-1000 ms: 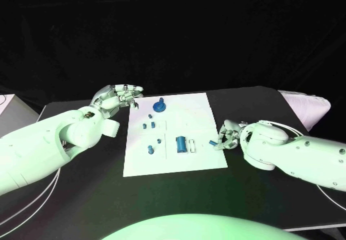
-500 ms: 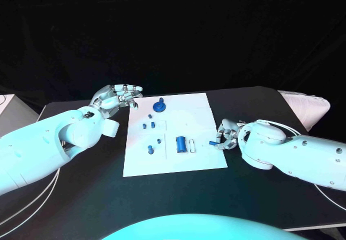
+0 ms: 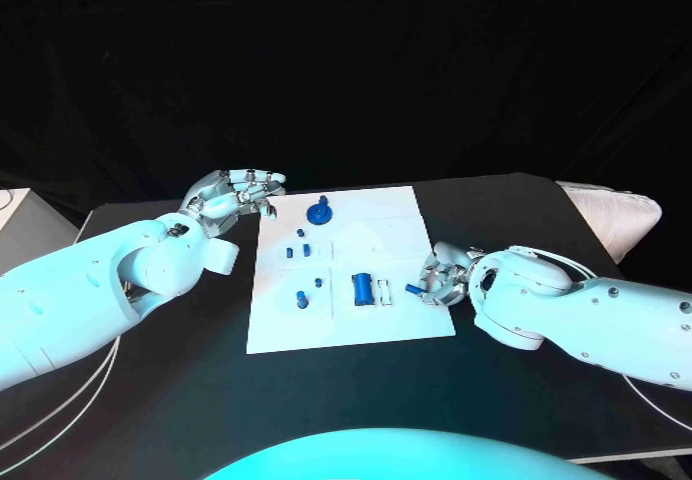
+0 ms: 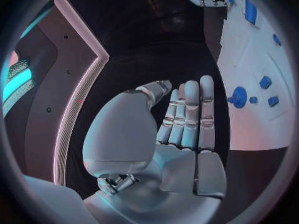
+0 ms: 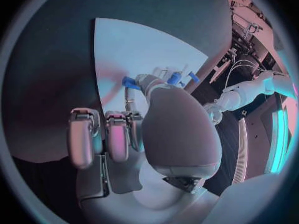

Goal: Assemble the parts on the task board

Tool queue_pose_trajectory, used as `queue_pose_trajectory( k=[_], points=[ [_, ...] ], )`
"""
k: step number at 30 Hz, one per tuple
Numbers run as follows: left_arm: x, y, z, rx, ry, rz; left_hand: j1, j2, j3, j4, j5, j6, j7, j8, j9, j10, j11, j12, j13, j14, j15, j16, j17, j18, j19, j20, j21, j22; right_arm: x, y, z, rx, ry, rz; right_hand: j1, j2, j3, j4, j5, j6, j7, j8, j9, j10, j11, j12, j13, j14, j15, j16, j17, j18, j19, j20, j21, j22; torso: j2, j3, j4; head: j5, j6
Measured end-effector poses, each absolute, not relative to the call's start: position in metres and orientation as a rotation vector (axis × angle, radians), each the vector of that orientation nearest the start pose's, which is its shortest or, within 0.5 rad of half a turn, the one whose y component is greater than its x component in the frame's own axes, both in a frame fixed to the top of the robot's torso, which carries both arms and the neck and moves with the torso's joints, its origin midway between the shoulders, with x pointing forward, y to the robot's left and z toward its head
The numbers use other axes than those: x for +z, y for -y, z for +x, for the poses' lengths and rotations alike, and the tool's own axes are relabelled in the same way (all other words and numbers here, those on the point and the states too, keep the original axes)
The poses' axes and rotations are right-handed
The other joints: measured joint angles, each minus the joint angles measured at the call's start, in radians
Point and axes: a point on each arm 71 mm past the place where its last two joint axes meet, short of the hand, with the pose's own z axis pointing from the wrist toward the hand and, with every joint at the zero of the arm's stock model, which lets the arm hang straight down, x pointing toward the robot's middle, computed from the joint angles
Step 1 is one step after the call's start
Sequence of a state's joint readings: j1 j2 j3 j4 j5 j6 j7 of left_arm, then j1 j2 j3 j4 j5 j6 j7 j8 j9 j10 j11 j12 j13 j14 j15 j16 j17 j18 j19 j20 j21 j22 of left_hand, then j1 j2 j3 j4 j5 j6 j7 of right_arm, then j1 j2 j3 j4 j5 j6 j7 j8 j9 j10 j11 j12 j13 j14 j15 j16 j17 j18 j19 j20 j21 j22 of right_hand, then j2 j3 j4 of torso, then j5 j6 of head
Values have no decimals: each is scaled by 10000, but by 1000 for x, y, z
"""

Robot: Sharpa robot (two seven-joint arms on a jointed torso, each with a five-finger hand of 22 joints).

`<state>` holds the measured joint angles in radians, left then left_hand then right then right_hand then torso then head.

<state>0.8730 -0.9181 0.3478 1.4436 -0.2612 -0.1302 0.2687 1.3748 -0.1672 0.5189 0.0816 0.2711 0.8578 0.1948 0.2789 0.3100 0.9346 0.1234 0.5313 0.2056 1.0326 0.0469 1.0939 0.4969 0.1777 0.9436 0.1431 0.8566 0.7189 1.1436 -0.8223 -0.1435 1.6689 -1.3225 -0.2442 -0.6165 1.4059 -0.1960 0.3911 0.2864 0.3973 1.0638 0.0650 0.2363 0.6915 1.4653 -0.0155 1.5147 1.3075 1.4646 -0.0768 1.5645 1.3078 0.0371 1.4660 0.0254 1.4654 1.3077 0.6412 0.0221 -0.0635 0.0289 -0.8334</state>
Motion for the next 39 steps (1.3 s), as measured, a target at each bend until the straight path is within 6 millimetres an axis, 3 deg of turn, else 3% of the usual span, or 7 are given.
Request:
queue_pose_trajectory(
  k=[14, 21, 24, 27, 39],
  points=[
    [-207, -278, 486, -15069, -14494, -11049, 147, 147, 126, -71, 46, 0, 0, 0, 0, 0, 0, 39, 10, 0, 0, 0, 0, -1, 72, 2, -36, -12, -247, 153, 431, 4717, -20954, 2514, -259, 24, 199, -29, -1, -3, -2, 0, 0, 0, 0, 38, 0, 0, 0, 0, -1, 1, 0, 0, 24, -2, 0, -12, 10, -1, -27],
    [-208, -277, 486, -15064, -14517, -11059, 189, 189, 181, -126, 46, 0, 0, 37, 1, 1, 0, 87, 9, 0, 0, 0, 0, -1, 72, 2, -36, 1, -250, 145, 435, 4733, -21120, 2637, -732, 25, 299, -42, -2, 2, 2, 1, 0, 0, 0, 87, -1, 0, 0, 0, -2, 0, 0, 0, 24, -3, 3, -14, -1, 9, -52],
    [-208, -277, 486, -15062, -14525, -11061, 189, 189, 182, -127, 46, 0, 0, 37, 1, 1, 0, 87, 9, 0, 0, 0, 0, -1, 72, 2, -36, 1, -252, 142, 436, 4675, -21205, 2644, -1164, 19, 313, -41, -227, 38, 37, 226, 82, 0, 0, 87, -1, 0, 0, 0, -3, 1, 0, 0, 24, -3, 8, -12, -4, 10, -59],
    [-208, -277, 486, -15062, -14530, -11061, 189, 188, 183, -127, 46, 0, 0, 37, -7, 1, 0, 87, 9, 0, 0, 0, 0, 0, 71, 2, -36, 0, -253, 141, 437, 4589, -21292, 2638, -1438, 14, 330, -48, -361, 50, 31, 236, 262, 0, 0, 87, -1, 0, 0, 0, -2, 1, 0, 0, 23, -3, 7, -2, -1, 10, -78],
    [-208, -277, 486, -15061, -14555, -11058, 189, 188, 182, -127, 46, 1, -1, 37, -7, 1, 0, 87, 7, 0, 0, -38, 0, 0, 71, 1, -36, 12, -257, 135, 439, 4349, -21510, 2522, -2145, 31, 302, -16, -840, 315, -132, 321, 249, 1, -1, 166, -2, 0, -1, 0, -3, 1, 0, 0, 23, -4, 7, 11, -1, 28, -125]
  ],
)
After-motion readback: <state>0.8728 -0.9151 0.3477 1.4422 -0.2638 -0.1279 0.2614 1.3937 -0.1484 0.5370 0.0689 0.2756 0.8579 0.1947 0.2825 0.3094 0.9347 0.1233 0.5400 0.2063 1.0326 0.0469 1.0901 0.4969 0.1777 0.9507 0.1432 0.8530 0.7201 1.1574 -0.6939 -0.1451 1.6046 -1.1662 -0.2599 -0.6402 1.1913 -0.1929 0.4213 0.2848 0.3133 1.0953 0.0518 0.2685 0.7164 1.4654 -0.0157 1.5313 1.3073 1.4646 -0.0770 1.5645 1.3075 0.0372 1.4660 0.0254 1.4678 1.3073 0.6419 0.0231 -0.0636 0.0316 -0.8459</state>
